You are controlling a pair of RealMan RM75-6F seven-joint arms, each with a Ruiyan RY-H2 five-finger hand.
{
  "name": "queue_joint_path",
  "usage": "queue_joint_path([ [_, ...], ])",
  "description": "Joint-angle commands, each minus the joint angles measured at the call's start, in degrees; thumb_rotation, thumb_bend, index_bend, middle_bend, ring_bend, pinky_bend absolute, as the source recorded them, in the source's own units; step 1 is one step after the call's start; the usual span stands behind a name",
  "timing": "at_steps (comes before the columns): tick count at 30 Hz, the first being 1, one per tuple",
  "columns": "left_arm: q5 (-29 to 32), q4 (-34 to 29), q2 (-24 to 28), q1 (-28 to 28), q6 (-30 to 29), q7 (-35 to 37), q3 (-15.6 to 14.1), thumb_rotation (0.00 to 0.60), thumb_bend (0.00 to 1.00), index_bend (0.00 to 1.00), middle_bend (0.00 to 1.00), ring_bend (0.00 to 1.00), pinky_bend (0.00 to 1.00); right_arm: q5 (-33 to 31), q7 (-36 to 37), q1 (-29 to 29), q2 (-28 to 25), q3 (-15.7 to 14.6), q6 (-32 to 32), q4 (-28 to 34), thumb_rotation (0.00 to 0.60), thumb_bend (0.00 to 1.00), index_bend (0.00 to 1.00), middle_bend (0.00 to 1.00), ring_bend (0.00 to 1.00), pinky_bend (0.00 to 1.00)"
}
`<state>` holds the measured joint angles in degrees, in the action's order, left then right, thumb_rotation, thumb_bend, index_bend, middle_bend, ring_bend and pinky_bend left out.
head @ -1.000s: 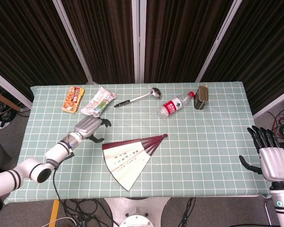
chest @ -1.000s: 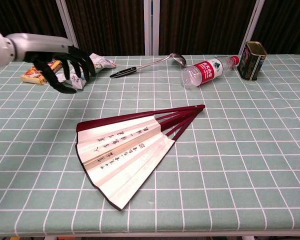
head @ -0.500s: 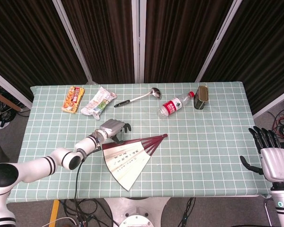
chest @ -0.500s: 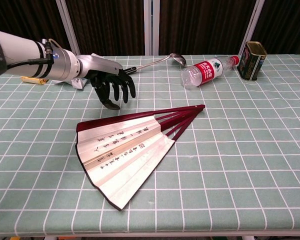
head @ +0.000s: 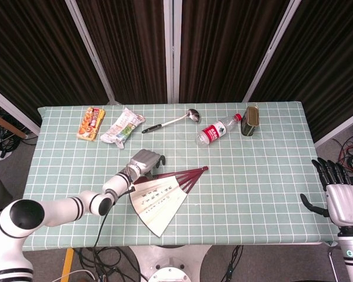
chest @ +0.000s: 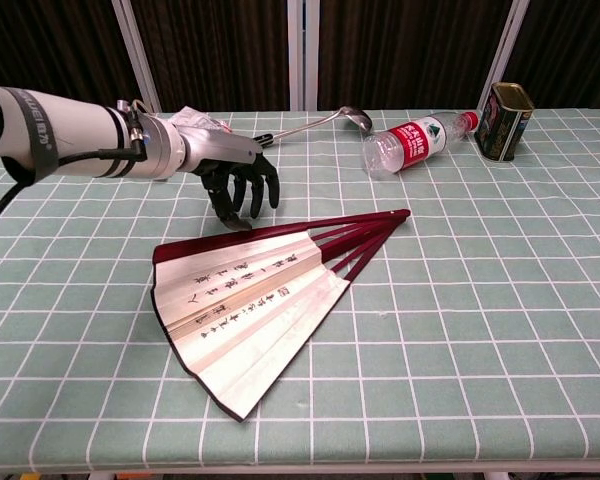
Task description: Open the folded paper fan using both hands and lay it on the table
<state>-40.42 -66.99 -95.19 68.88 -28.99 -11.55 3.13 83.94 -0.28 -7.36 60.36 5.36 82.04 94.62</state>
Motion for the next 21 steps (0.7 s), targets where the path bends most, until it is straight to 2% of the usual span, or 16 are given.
queue_joint_path([
  [1, 3.72, -0.20, -1.88, 1.23, -2.24, -3.22, -1.39, 0.600, 0.31, 0.34, 0.43, 0.46, 0.55, 0.13, 0.22, 0.22, 0.16, 0.14, 0.68, -0.24, 0.447, 0.23, 0.00, 0.04, 0.00, 0.00],
  [11, 7.32, -1.32, -4.00, 1.82, -4.17, -6.25, -1.19, 0.600, 0.31, 0.34, 0.43, 0.46, 0.55, -0.47, 0.65, 0.79, 0.23, -0.08, 0.80, -0.49, 0.447, 0.23, 0.00, 0.04, 0.00, 0.00],
  [21, 7.69, -3.27, -3.06, 2.14, -4.81, -6.93, 0.39, 0.600, 0.31, 0.34, 0.42, 0.46, 0.54, -0.94, 1.40, 0.83, 0.47, -0.12, 0.27, -1.23, 0.447, 0.23, 0.00, 0.04, 0.00, 0.00],
])
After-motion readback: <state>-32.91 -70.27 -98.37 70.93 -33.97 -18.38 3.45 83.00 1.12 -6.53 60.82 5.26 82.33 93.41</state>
